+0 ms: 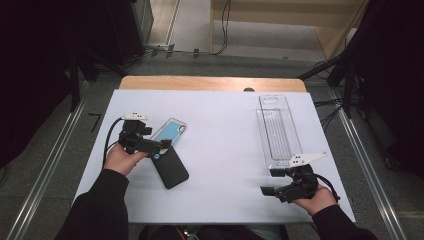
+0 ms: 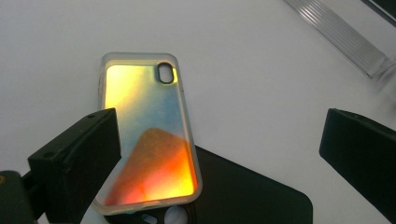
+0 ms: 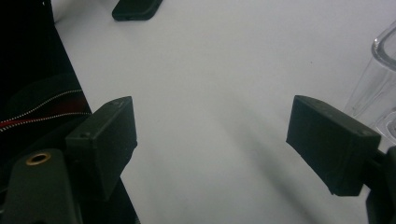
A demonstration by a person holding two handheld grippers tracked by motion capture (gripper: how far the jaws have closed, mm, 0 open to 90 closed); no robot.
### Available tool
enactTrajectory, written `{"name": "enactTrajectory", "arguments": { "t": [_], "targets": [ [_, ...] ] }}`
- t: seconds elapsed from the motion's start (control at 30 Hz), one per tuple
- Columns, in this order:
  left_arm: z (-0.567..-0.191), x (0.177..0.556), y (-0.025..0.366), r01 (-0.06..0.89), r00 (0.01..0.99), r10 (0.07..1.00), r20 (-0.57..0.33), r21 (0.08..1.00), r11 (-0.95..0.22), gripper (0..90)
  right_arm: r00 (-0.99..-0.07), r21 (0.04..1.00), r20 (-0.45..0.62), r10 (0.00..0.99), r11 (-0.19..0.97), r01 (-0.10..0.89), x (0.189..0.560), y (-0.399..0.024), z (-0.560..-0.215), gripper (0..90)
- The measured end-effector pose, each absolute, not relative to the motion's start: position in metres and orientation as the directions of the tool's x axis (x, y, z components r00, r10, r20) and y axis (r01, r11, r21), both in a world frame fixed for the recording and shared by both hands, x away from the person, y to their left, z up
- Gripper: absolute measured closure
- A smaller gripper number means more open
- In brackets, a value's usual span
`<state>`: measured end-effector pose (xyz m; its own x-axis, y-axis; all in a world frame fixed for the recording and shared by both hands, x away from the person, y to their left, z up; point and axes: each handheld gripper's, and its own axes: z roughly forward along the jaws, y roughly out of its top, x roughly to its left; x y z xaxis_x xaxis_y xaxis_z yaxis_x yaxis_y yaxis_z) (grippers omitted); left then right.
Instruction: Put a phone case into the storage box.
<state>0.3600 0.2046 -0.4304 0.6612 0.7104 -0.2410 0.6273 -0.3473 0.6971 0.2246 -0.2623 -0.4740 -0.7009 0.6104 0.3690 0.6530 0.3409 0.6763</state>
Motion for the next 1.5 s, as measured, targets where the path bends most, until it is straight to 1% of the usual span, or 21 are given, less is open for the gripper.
{"name": "enactTrajectory", "arguments": {
  "t": [0.1, 0.23, 0.53, 0.63, 0.7, 1.13, 1.5],
  "targets": [
    [-0.43, 0.367, 0.203, 0.636, 0.656, 0.712, -0.251, 0.691, -0.342, 0.0, -0.701, 0.676, 0.373, 0.608, 0.339, 0.654, 0.225, -0.262, -0.474, 14.3],
    [-0.433, 0.376, 0.2, 0.639, 0.649, 0.724, -0.236, 0.686, -0.349, 0.0, -0.696, 0.68, 0.387, 0.605, 0.323, 0.659, 0.225, -0.264, -0.474, 14.2],
    [-0.44, 0.392, 0.191, 0.649, 0.628, 0.744, -0.229, 0.681, -0.339, 0.0, -0.698, 0.678, 0.385, 0.604, 0.328, 0.657, 0.225, -0.263, -0.474, 14.2],
    [-0.444, 0.396, 0.187, 0.651, 0.627, 0.75, -0.21, 0.67, -0.357, 0.0, -0.698, 0.678, 0.385, 0.604, 0.328, 0.658, 0.225, -0.263, -0.474, 14.2],
    [-0.448, 0.4, 0.184, 0.658, 0.616, 0.756, -0.221, 0.672, -0.34, 0.0, -0.698, 0.678, 0.385, 0.603, 0.329, 0.658, 0.225, -0.263, -0.474, 14.3],
    [-0.462, 0.407, 0.18, 0.664, 0.594, 0.783, -0.184, 0.661, -0.348, 0.0, -0.701, 0.677, 0.385, 0.601, 0.333, 0.657, 0.225, -0.263, -0.474, 14.2],
    [-0.474, 0.409, 0.177, 0.652, 0.602, 0.783, -0.159, 0.664, -0.366, 0.0, -0.696, 0.672, 0.388, 0.604, 0.331, 0.662, 0.224, -0.264, -0.474, 14.2]
  ]
}}
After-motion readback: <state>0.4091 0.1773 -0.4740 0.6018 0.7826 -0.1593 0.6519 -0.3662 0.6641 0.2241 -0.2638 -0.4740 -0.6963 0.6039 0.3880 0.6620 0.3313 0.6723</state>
